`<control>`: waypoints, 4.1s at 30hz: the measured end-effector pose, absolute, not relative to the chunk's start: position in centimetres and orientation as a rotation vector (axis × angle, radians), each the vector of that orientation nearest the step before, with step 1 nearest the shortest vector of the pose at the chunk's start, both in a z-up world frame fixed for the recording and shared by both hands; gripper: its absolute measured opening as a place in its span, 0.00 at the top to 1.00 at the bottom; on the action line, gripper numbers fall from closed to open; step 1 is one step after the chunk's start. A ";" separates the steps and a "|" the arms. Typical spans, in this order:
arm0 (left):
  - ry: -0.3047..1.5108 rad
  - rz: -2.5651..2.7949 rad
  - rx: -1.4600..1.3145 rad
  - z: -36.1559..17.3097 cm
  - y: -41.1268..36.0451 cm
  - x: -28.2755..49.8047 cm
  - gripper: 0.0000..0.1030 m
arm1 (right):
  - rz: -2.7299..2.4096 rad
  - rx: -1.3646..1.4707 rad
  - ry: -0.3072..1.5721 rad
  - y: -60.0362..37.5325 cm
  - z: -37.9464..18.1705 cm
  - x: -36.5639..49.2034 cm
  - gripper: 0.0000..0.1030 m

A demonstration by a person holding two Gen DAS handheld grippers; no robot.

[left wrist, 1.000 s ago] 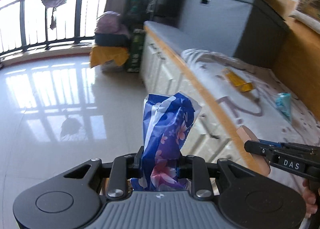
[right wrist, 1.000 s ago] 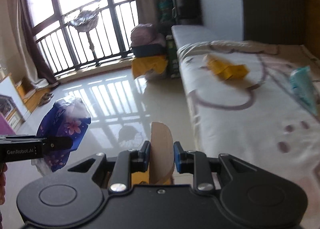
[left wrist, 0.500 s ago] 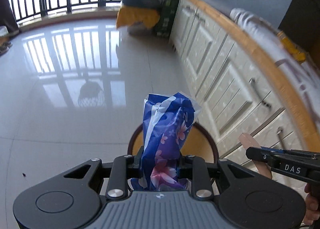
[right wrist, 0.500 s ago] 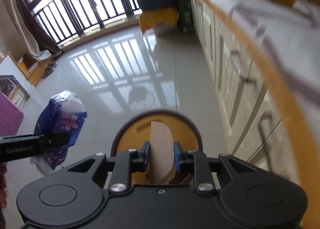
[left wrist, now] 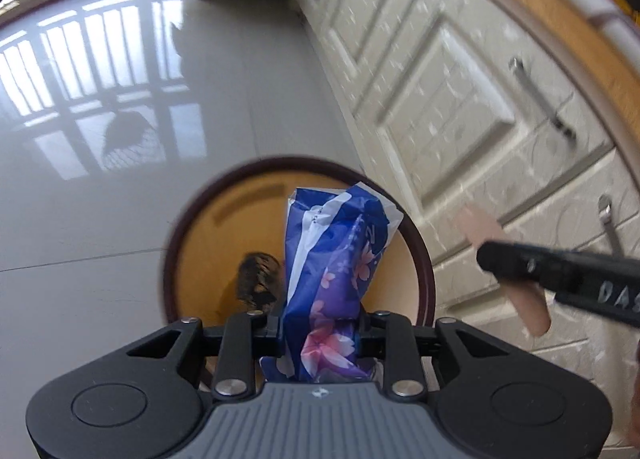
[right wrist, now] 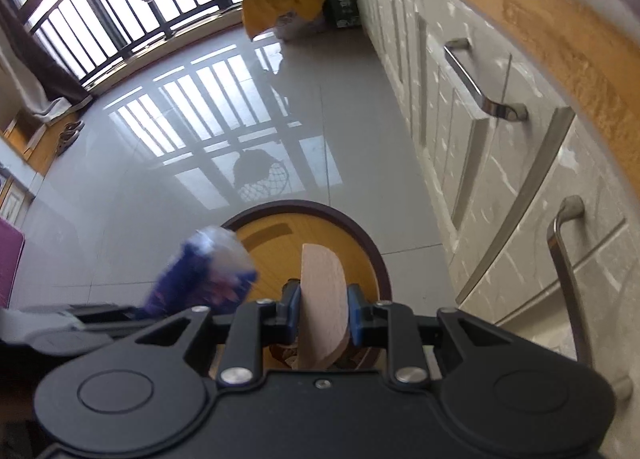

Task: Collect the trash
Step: 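Open both tools over the wastebasket to drop the bag and strip, then move both open tools back toward the bench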

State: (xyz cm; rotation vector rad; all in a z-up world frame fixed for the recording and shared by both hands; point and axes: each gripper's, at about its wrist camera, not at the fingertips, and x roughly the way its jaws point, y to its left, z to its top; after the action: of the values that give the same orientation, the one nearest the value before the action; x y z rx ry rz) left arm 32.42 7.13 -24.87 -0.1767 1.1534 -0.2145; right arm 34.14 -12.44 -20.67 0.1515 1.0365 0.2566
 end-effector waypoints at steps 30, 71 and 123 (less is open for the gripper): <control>1.290 -0.265 -0.074 -28.5 7.4 31.2 0.00 | 0.303 0.154 1.171 -11.7 -25.8 36.6 0.48; 1.205 -0.012 -0.193 -17.5 12.4 25.5 0.00 | 0.337 -0.136 1.132 -11.0 -16.9 31.3 0.00; 0.739 -0.097 -0.095 -2.0 2.6 18.7 0.00 | 0.208 -0.122 0.643 -25.3 -0.3 21.7 0.00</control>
State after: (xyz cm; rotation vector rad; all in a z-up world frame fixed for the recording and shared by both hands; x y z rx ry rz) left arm 18.71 2.55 -1.99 -0.0951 0.7391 -0.0972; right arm 21.67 -25.31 -0.34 -0.1221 0.6431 0.2077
